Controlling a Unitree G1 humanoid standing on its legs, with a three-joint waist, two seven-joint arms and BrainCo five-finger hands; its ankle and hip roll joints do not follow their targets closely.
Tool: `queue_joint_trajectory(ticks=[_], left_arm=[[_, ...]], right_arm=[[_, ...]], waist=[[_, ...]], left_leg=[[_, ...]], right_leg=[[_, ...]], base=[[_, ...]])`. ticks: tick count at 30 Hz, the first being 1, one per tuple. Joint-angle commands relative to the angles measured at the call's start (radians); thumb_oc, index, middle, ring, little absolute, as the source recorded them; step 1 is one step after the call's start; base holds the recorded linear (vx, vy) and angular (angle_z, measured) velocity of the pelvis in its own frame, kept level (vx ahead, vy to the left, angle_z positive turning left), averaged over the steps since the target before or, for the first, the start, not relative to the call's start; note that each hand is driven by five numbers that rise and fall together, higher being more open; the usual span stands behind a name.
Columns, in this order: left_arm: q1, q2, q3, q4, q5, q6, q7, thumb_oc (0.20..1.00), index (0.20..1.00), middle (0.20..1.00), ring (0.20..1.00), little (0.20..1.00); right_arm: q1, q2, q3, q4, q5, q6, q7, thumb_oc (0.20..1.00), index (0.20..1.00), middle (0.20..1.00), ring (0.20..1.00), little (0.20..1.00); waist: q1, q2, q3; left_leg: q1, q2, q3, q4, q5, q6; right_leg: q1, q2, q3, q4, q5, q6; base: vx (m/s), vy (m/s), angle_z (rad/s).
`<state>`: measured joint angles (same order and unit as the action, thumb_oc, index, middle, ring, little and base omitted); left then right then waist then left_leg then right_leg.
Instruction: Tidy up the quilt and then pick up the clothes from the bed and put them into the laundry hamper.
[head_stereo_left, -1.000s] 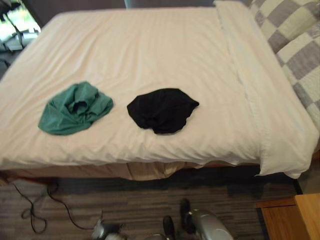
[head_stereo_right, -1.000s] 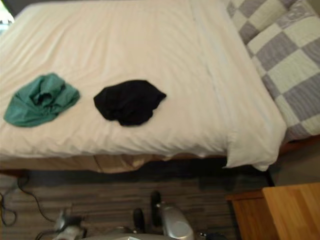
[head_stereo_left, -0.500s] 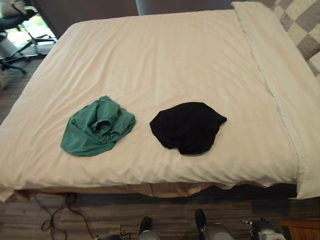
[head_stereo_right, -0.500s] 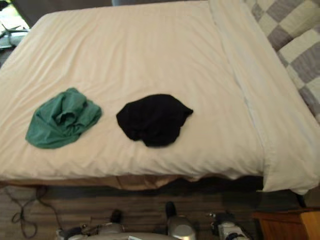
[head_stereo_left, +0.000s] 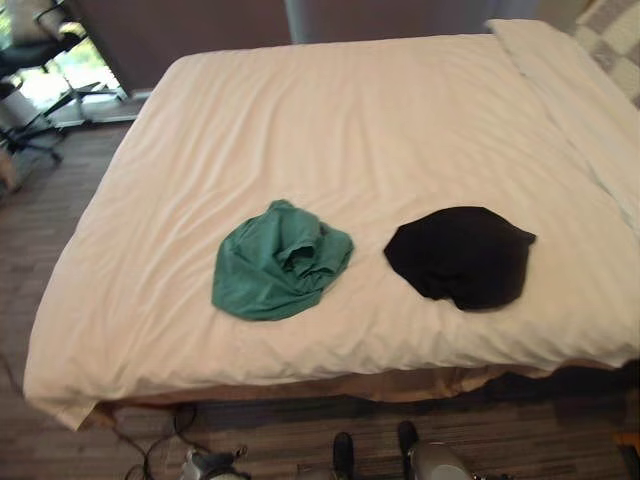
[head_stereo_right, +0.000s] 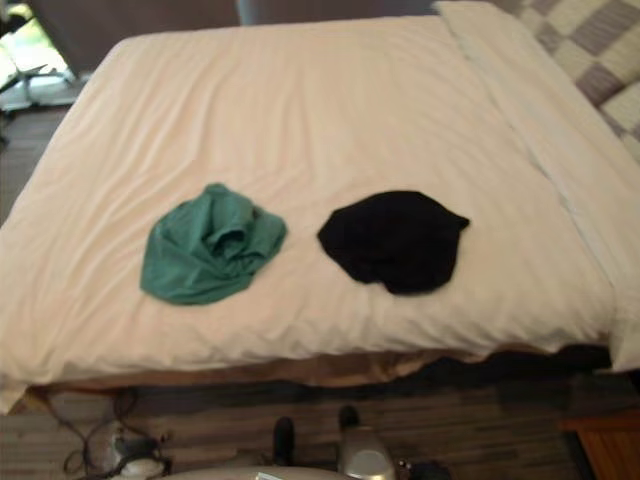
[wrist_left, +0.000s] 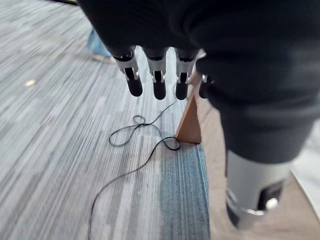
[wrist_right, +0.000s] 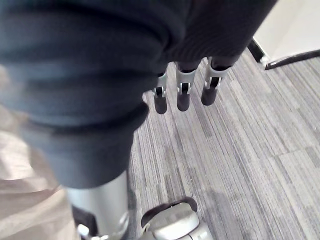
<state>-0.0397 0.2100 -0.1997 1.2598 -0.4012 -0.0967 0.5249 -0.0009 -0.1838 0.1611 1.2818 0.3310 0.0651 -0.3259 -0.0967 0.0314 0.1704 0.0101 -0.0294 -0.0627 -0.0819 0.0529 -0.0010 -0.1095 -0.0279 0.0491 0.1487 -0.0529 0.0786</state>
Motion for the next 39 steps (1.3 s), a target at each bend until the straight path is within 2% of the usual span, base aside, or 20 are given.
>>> queue_joint_trajectory(ticks=[1, 3, 6, 9, 11, 12, 13, 14, 16, 19, 22, 24, 25, 27, 28, 30, 31, 33, 37, 39], left_arm=[[0.005, 0.008, 0.072, -0.027, -0.160, -0.103, 0.054, 1.000, 1.000, 1.000, 1.000, 1.000], [0.010, 0.010, 0.132, -0.048, -0.172, -0.168, 0.073, 1.000, 1.000, 1.000, 1.000, 1.000], [0.030, 0.055, 0.219, -0.185, -0.103, -0.240, 0.139, 1.000, 1.000, 1.000, 1.000, 1.000], [0.060, 0.125, 0.274, -0.413, 0.005, -0.242, 0.206, 1.000, 1.000, 1.000, 1.000, 1.000], [0.082, 0.202, 0.338, -0.675, 0.105, -0.146, 0.256, 1.000, 1.000, 1.000, 1.000, 1.000], [0.087, 0.212, 0.348, -0.712, 0.133, -0.152, 0.274, 1.000, 1.000, 1.000, 1.000, 1.000], [0.097, 0.237, 0.378, -0.816, 0.148, -0.093, 0.272, 1.000, 1.000, 1.000, 1.000, 1.000], [0.110, 0.268, 0.430, -1.007, 0.210, 0.029, 0.272, 1.000, 1.000, 1.000, 1.000, 1.000], [0.116, 0.282, 0.448, -1.067, 0.227, 0.065, 0.267, 1.000, 1.000, 1.000, 1.000, 1.000], [0.097, 0.345, 0.457, -1.163, 0.322, 0.119, 0.207, 1.000, 1.000, 1.000, 1.000, 1.000], [0.000, 0.414, 0.366, -1.093, 0.370, 0.171, 0.139, 1.000, 1.000, 1.000, 1.000, 1.000], [-0.025, 0.426, 0.339, -1.074, 0.388, 0.185, 0.125, 1.000, 1.000, 1.000, 1.000, 1.000], [-0.110, 0.458, 0.243, -1.016, 0.404, 0.220, 0.094, 1.000, 1.000, 1.000, 1.000, 1.000], [-0.230, 0.493, 0.142, -0.920, 0.418, 0.182, 0.072, 1.000, 1.000, 1.000, 1.000, 1.000], [-0.334, 0.524, 0.075, -0.855, 0.453, 0.121, 0.034, 1.000, 1.000, 1.000, 1.000, 1.000], [-0.408, 0.548, 0.030, -0.813, 0.453, 0.090, 0.039, 1.000, 1.000, 1.000, 1.000, 1.000], [-0.654, 0.612, -0.100, -0.676, 0.416, 0.023, 0.035, 1.000, 1.000, 1.000, 1.000, 1.000], [-0.783, 0.626, -0.167, -0.595, 0.397, -0.017, 0.042, 1.000, 1.000, 1.000, 1.000, 1.000], [-1.093, 0.584, -0.353, -0.357, 0.342, -0.021, 0.019, 1.000, 1.000, 1.000, 1.000, 1.000], [-1.127, 0.566, -0.406, -0.324, 0.332, -0.004, 0.008, 1.000, 1.000, 1.000, 1.000, 1.000]], right_arm=[[-0.026, -0.020, -0.031, -0.011, 0.179, -0.048, -0.055, 1.000, 1.000, 1.000, 1.000, 1.000], [-0.011, -0.039, -0.098, -0.036, 0.307, -0.133, -0.083, 1.000, 1.000, 1.000, 1.000, 1.000], [0.028, -0.097, -0.200, -0.167, 0.309, -0.246, -0.145, 1.000, 1.000, 1.000, 1.000, 1.000], [0.066, -0.154, -0.246, -0.416, 0.274, -0.261, -0.279, 1.000, 1.000, 1.000, 1.000, 1.000], [0.100, -0.203, -0.299, -0.684, 0.173, -0.229, -0.382, 1.000, 1.000, 1.000, 1.000, 1.000], [0.106, -0.208, -0.309, -0.715, 0.135, -0.252, -0.395, 1.000, 1.000, 1.000, 1.000, 1.000], [0.113, -0.225, -0.336, -0.813, 0.107, -0.218, -0.407, 1.000, 1.000, 1.000, 1.000, 1.000], [0.118, -0.260, -0.391, -0.988, 0.059, -0.143, -0.407, 1.000, 1.000, 1.000, 1.000, 1.000], [0.115, -0.273, -0.409, -1.044, 0.037, -0.120, -0.399, 1.000, 1.000, 1.000, 1.000, 1.000], [0.043, -0.364, -0.408, -1.176, -0.048, -0.022, -0.294, 1.000, 1.000, 1.000, 1.000, 1.000], [-0.090, -0.459, -0.284, -1.155, -0.100, 0.086, -0.237, 1.000, 1.000, 1.000, 1.000, 1.000], [-0.120, -0.473, -0.254, -1.144, -0.117, 0.108, -0.222, 1.000, 1.000, 1.000, 1.000, 1.000], [-0.217, -0.511, -0.155, -1.101, -0.141, 0.162, -0.193, 1.000, 1.000, 1.000, 1.000, 1.000], [-0.361, -0.541, -0.040, -1.014, -0.155, 0.200, -0.179, 1.000, 1.000, 1.000, 1.000, 1.000], [-0.475, -0.548, 0.043, -0.942, -0.155, 0.215, -0.168, 1.000, 1.000, 1.000, 1.000, 1.000], [-0.557, -0.550, 0.094, -0.889, -0.146, 0.216, -0.176, 1.000, 1.000, 1.000, 1.000, 1.000], [-0.788, -0.538, 0.240, -0.704, -0.073, 0.178, -0.209, 1.000, 1.000, 1.000, 1.000, 1.000], [-0.893, -0.524, 0.310, -0.614, -0.028, 0.154, -0.230, 1.000, 1.000, 1.000, 1.000, 1.000], [-1.108, -0.456, 0.489, -0.400, 0.019, 0.151, -0.226, 1.000, 1.000, 1.000, 1.000, 1.000], [-1.141, -0.427, 0.533, -0.352, 0.013, 0.162, -0.224, 1.000, 1.000, 1.000, 1.000, 1.000]], waist=[[0.010, -0.037, -0.008], [0.006, -0.047, -0.025], [0.009, -0.063, -0.043], [0.013, -0.076, -0.047], [0.010, -0.086, -0.049], [0.009, -0.088, -0.050], [0.008, -0.091, -0.051], [0.007, -0.093, -0.056], [0.007, -0.092, -0.058], [0.008, -0.084, -0.069], [0.014, -0.077, -0.084], [0.016, -0.076, -0.084], [0.021, -0.075, -0.084], [0.027, -0.076, -0.069], [0.030, -0.078, -0.048], [0.031, -0.081, -0.029], [0.032, -0.105, 0.043], [0.033, -0.120, 0.080], [0.025, -0.136, 0.154], [0.028, -0.140, 0.168]], left_leg=[[0.030, 0.086, 0.038, -0.005, -0.042, -0.045], [0.034, 0.089, 0.049, -0.005, -0.046, -0.050], [0.038, 0.096, 0.063, -0.005, -0.049, -0.059], [0.041, 0.094, 0.067, -0.005, -0.054, -0.061], [0.048, 0.089, 0.068, -0.005, -0.064, -0.058], [0.049, 0.088, 0.069, -0.005, -0.065, -0.057], [0.047, 0.086, 0.071, -0.005, -0.060, -0.057], [0.050, 0.083, 0.070, -0.005, -0.065, -0.056], [0.052, 0.080, 0.067, -0.005, -0.067, -0.057], [0.058, 0.073, 0.061, -0.005, -0.074, -0.060], [0.063, 0.077, 0.069, -0.005, -0.084, -0.066], [0.062, 0.078, 0.071, -0.005, -0.084, -0.068], [0.057, 0.085, 0.074, -0.005, -0.081, -0.071], [0.038, 0.097, 0.083, -0.005, -0.073, -0.078], [0.012, 0.108, 0.093, -0.005, -0.065, -0.084], [-0.008, 0.112, 0.101, -0.005, -0.060, -0.088], [-0.080, 0.129, 0.124, -0.005, -0.036, -0.095], [-0.118, 0.138, 0.136, -0.003, -0.021, -0.097], [-0.207, 0.144, 0.140, 0.014, 0.008, -0.097], [-0.222, 0.144, 0.131, 0.017, 0.011, -0.097]], right_leg=[[0.060, -0.040, 0.016, -0.112, 0.089, 0.063], [0.089, -0.033, 0.025, -0.152, 0.096, 0.058], [0.118, -0.036, 0.020, -0.187, 0.100, 0.056], [0.134, -0.041, 0.011, -0.203, 0.103, 0.056], [0.149, -0.039, 0.007, -0.218, 0.102, 0.052], [0.153, -0.039, 0.005, -0.221, 0.102, 0.051], [0.149, -0.040, 0.004, -0.222, 0.107, 0.052], [0.153, -0.039, 0.005, -0.228, 0.105, 0.053], [0.155, -0.038, 0.008, -0.231, 0.105, 0.053], [0.159, -0.028, 0.018, -0.236, 0.098, 0.049], [0.163, -0.030, 0.017, -0.236, 0.084, 0.053], [0.161, -0.030, 0.019, -0.236, 0.084, 0.054], [0.154, -0.034, 0.024, -0.236, 0.086, 0.058], [0.133, -0.039, 0.031, -0.236, 0.093, 0.061], [0.102, -0.040, 0.041, -0.236, 0.101, 0.063], [0.078, -0.038, 0.049, -0.236, 0.107, 0.065], [0.003, -0.022, 0.069, -0.236, 0.134, 0.070], [-0.034, -0.010, 0.077, -0.236, 0.149, 0.070], [-0.109, 0.011, 0.095, -0.236, 0.180, 0.076], [-0.119, 0.009, 0.089, -0.236, 0.184, 0.076]], base=[[0.19, 0.052, -0.06], [0.15, 0.032, 0.07], [0.08, 0.012, 0.18], [0.04, 0.003, 0.08], [0.05, -0.008, -0.02], [0.00, 0.000, 0.00], [0.04, -0.004, 0.00], [0.04, 0.002, -0.01], [0.06, 0.021, -0.02], [0.09, 0.057, -0.06], [0.18, 0.065, -0.07], [0.16, 0.041, -0.08], [0.17, 0.029, -0.06], [0.11, -0.013, -0.04], [-0.02, -0.053, -0.05], [-0.24, -0.140, -0.10], [-0.39, -0.231, -0.12], [-0.38, -0.268, -0.07], [-0.22, -0.148, -0.07], [-0.10, -0.068, -0.16]])
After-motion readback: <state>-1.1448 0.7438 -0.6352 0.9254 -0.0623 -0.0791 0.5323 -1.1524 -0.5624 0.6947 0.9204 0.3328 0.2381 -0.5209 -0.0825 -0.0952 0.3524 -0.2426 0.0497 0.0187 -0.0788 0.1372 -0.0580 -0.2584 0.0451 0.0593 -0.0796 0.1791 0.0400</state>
